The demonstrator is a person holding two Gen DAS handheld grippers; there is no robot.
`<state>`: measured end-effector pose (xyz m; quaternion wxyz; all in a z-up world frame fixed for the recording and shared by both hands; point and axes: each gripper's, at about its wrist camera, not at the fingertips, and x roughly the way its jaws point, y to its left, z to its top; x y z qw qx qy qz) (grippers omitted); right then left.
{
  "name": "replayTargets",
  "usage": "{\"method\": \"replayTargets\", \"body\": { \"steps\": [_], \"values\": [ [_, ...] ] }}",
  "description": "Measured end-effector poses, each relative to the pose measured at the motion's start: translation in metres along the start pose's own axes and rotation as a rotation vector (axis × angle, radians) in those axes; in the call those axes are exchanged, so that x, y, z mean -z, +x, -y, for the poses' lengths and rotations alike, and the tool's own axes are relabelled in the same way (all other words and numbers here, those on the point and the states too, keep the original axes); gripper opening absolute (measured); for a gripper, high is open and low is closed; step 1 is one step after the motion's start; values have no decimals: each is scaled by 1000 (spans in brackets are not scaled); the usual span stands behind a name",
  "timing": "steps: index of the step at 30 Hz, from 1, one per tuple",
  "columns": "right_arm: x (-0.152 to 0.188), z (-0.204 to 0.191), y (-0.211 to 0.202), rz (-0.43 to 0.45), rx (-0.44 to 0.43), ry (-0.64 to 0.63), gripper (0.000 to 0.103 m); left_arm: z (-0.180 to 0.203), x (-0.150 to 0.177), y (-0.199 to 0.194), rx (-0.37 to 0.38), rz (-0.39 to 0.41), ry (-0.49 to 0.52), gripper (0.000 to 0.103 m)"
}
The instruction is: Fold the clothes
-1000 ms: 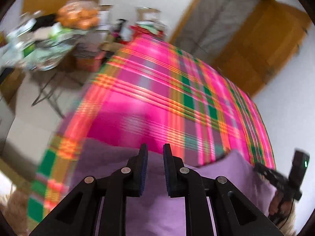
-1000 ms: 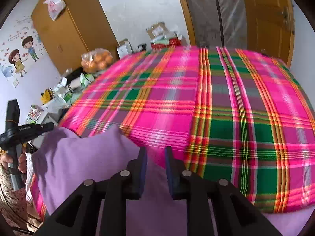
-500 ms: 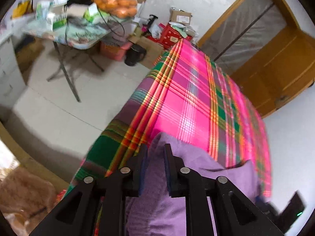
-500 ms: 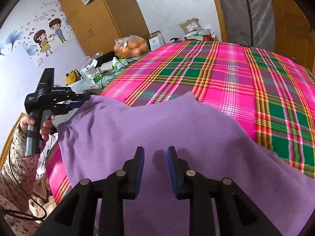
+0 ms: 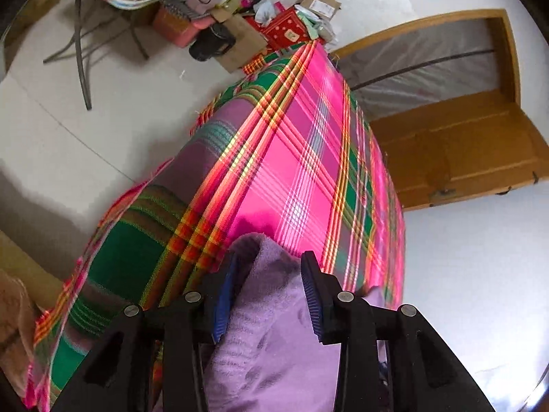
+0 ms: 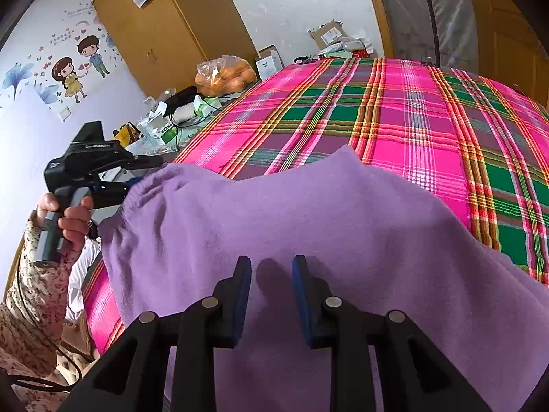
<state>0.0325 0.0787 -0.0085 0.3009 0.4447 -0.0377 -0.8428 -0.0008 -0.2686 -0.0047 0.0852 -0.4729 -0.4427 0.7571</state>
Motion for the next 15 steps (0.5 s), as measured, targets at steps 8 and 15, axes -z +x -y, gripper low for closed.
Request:
{"method": "replayTargets", "body": {
  "steps": [8,15],
  "values": [
    [2,-3,4,-13,-11,0,26,3,16,-5,29,-46,15,31],
    [5,-6,7,-21,-14,10,26,6,11,0,46,-70,23,31]
  ]
}}
